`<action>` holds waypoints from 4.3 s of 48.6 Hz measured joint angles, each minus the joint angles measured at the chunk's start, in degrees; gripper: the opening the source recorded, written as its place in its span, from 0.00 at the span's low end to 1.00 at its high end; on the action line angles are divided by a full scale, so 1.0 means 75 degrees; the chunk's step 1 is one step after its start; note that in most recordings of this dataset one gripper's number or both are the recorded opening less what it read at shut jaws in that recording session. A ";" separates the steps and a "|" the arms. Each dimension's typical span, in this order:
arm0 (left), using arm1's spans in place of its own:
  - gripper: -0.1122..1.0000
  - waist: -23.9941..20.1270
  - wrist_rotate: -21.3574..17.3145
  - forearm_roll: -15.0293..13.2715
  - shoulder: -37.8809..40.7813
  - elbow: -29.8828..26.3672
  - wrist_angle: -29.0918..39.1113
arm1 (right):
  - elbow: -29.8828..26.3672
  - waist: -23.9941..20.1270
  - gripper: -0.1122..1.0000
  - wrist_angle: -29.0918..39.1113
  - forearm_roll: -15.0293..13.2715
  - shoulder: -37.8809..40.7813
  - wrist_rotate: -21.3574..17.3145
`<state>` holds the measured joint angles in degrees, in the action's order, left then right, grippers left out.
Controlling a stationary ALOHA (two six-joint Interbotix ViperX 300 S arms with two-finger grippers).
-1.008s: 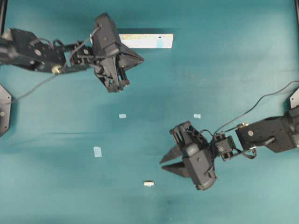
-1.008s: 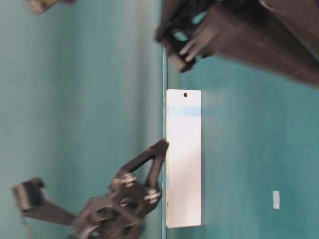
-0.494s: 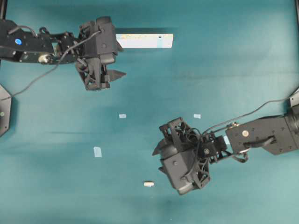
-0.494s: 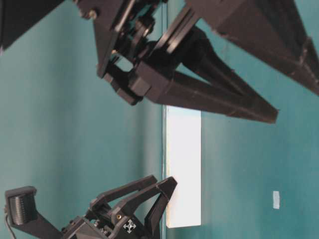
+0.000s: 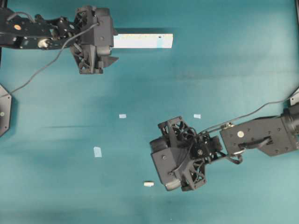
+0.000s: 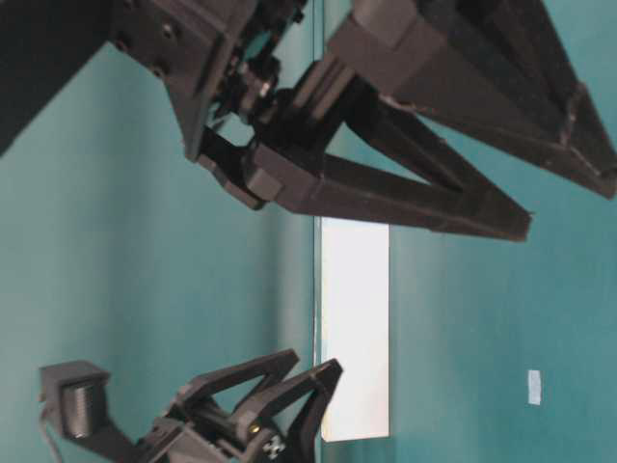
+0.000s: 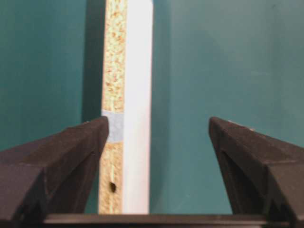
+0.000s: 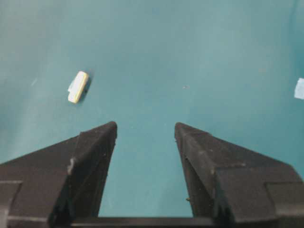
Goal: Move the wooden board into place and insert the rod into its hole.
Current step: 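Close the left gripper on the left end of the white board, then drag the held board with the left gripper down toward table center, then slide the board further right with the left gripper toward the right gripper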
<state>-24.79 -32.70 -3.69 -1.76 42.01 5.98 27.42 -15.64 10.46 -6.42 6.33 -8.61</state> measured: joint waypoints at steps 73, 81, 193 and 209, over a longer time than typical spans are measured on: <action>0.84 -0.0434 -0.0070 0.0000 0.1840 -0.0492 -0.1301 | -0.0387 0.0023 0.65 0.0270 -0.0035 0.0293 -0.0023; 0.55 -0.0434 -0.0082 0.0000 0.1840 -0.0504 -0.1277 | -0.0387 0.0023 0.66 0.0258 -0.0035 0.0293 -0.0023; 0.29 0.2543 0.3832 -0.0012 0.0984 -0.0363 -0.0938 | -0.0246 0.0047 0.66 0.1898 -0.0363 -0.1195 -0.0844; 0.29 0.2883 0.3832 -0.0012 0.1805 -0.1031 -0.0938 | -0.0246 0.0047 0.66 0.1898 -0.0363 -0.1184 -0.0855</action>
<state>-3.16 -3.96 -3.78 11.78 34.28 -1.05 25.58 -15.29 24.70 -9.14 -2.55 -15.03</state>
